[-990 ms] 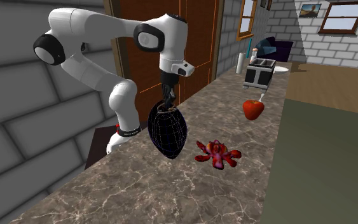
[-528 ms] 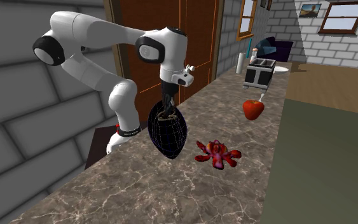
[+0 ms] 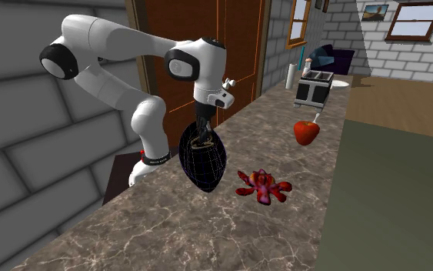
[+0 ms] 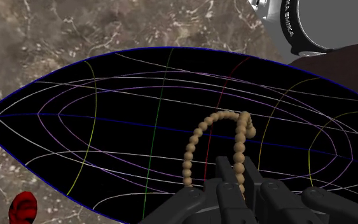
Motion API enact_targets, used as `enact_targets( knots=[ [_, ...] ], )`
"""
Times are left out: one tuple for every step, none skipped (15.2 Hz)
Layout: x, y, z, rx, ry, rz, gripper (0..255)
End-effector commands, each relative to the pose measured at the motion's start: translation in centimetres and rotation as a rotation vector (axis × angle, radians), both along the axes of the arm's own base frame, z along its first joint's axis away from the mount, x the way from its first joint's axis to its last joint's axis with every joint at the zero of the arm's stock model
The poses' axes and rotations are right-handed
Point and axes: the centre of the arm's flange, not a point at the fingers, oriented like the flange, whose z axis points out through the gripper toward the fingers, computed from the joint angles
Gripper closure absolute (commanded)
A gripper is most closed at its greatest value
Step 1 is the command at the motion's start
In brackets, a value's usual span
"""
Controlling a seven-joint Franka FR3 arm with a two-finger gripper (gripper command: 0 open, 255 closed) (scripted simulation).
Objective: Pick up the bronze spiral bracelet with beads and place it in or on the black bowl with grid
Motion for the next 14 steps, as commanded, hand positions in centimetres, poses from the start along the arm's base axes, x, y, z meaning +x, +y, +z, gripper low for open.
enact_targets(
  knots=[
    [0.0,0.0,0.0,0.0,0.0,0.0,0],
    [0.0,0.0,0.0,0.0,0.0,0.0,0],
    [0.0,0.0,0.0,0.0,0.0,0.0,0],
    [0.0,0.0,0.0,0.0,0.0,0.0,0],
    [0.0,0.0,0.0,0.0,0.0,0.0,0],
    [0.0,0.0,0.0,0.0,0.0,0.0,0],
    [0.1,-0.2,1.3,0.0,0.0,0.0,0],
    [0.3,-0.4,2.6,0.0,0.0,0.0,0],
    [0.4,-0.6,3.9,0.0,0.0,0.0,0],
    [0.5,-0.8,4.9,0.0,0.0,0.0,0],
    [0.5,-0.8,4.9,0.0,0.0,0.0,0],
    [0.5,-0.8,4.9,0.0,0.0,0.0,0],
    [0.5,-0.8,4.9,0.0,0.0,0.0,0],
    [0.5,-0.8,4.9,0.0,0.0,0.0,0]
  ],
)
